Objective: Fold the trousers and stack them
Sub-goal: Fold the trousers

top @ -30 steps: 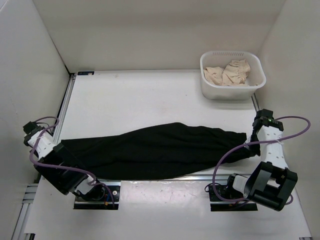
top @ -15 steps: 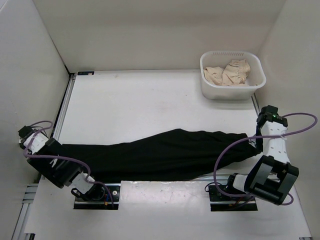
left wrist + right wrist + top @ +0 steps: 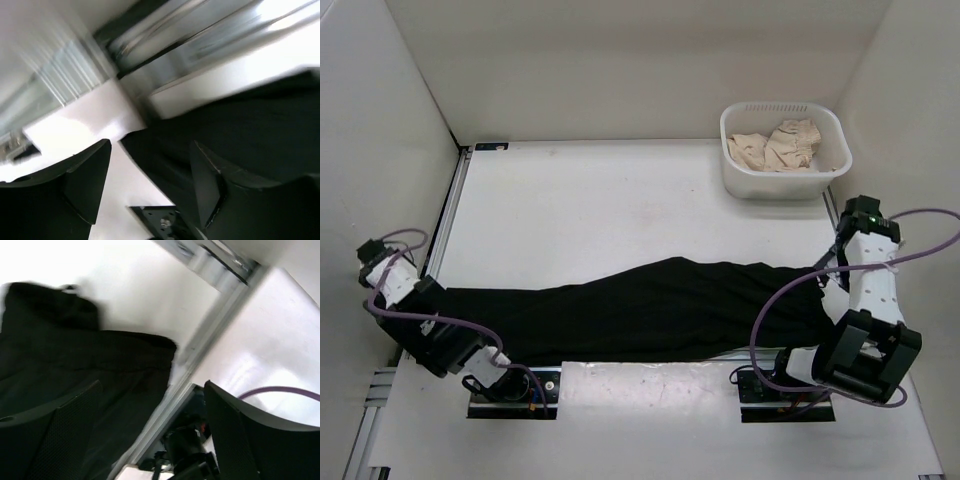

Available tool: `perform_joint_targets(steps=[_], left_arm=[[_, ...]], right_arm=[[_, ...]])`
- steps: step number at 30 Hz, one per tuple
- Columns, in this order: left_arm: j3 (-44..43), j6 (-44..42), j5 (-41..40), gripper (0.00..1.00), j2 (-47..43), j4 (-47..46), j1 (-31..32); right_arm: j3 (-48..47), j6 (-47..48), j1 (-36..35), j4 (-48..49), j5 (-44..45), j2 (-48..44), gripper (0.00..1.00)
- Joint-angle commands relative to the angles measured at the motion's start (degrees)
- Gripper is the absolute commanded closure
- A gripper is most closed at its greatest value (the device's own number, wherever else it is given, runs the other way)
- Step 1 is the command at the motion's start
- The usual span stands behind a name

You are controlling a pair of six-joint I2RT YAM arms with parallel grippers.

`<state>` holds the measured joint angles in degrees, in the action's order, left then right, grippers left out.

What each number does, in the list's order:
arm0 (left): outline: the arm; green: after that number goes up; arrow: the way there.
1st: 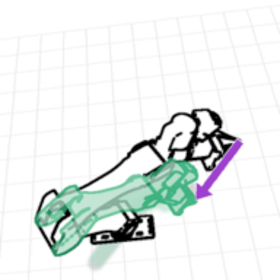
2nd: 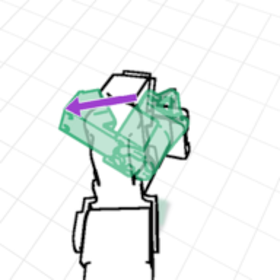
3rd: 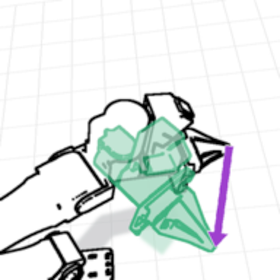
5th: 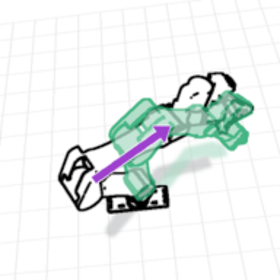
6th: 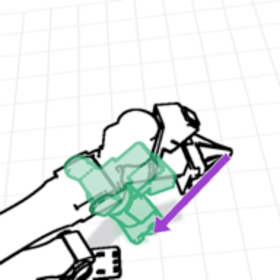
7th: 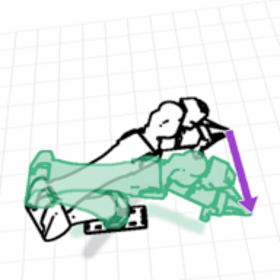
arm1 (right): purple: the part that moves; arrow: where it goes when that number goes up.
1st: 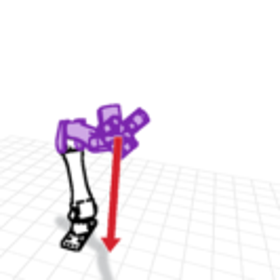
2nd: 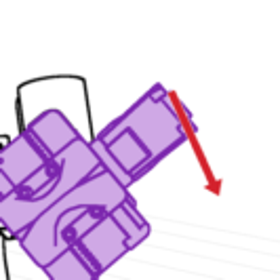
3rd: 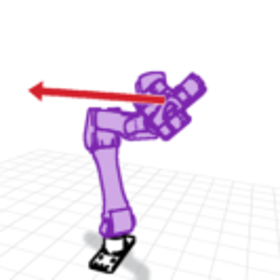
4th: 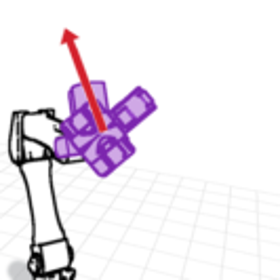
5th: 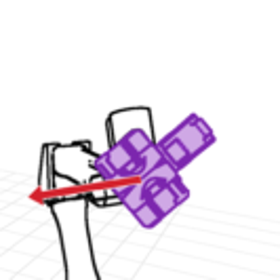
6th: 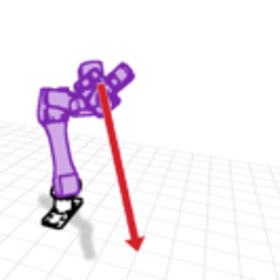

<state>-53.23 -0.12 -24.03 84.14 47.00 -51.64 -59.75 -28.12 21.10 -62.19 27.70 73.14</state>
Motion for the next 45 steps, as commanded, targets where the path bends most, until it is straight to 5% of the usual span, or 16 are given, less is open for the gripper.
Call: perform_joint_targets(steps=[1, 5, 6, 10, 12, 17, 33, 41, 45], left_arm=[[-6.44, 0.12, 7.49, 0.25, -5.29, 5.01, 6.0], [-2.42, 0.12, 7.95, 0.42, -7.5, 6.17, 17.16], [-0.31, 0.12, 6.82, 0.53, -7.5, 6.17, 21.19], [10.49, 0.12, 0.92, 0.69, -2.23, 3.1, 25.27], [12.09, 0.12, 0.39, 0.69, 0.22, 1.08, 27.02], [11.93, 0.12, -2.51, 0.72, 7.08, -3.76, 30.27], [-13.64, 0.12, 1.69, 0.66, 21.59, -1.83, 41.53], [-13.74, 0.12, 4.43, 0.58, 21.68, 0.46, 42.06], [-13.74, 0.12, 5.92, 0.55, 20.63, 1.68, 42.06]], right_arm=[[-5.8, 1.31, -8.05, 1.63, -3.71, -0.11, 0.16], [-4.52, -1.3, -21.08, 3.74, -7.3, 1.2, 0.28], [-3.28, -3.15, -22.23, 3.75, -8.18, 2.69, 0.32], [7.52, -10.46, -20.67, 10.65, -19.59, 4.55, 0.53], [10.86, -13.35, -20.66, 13.66, -22.68, 5.33, 0.64], [12.91, -13.28, -20.66, 18.25, -20.15, 14.54, 0.68], [-8.8, -9.06, -16.97, 17.81, -14.78, 32.15, 0.72], [-11.09, -3.0, -16.97, 15.89, -19.44, 22.58, 0.06], [-11.62, -4.39, -14.52, 10.79, -15.05, 12.74, 0.01]])
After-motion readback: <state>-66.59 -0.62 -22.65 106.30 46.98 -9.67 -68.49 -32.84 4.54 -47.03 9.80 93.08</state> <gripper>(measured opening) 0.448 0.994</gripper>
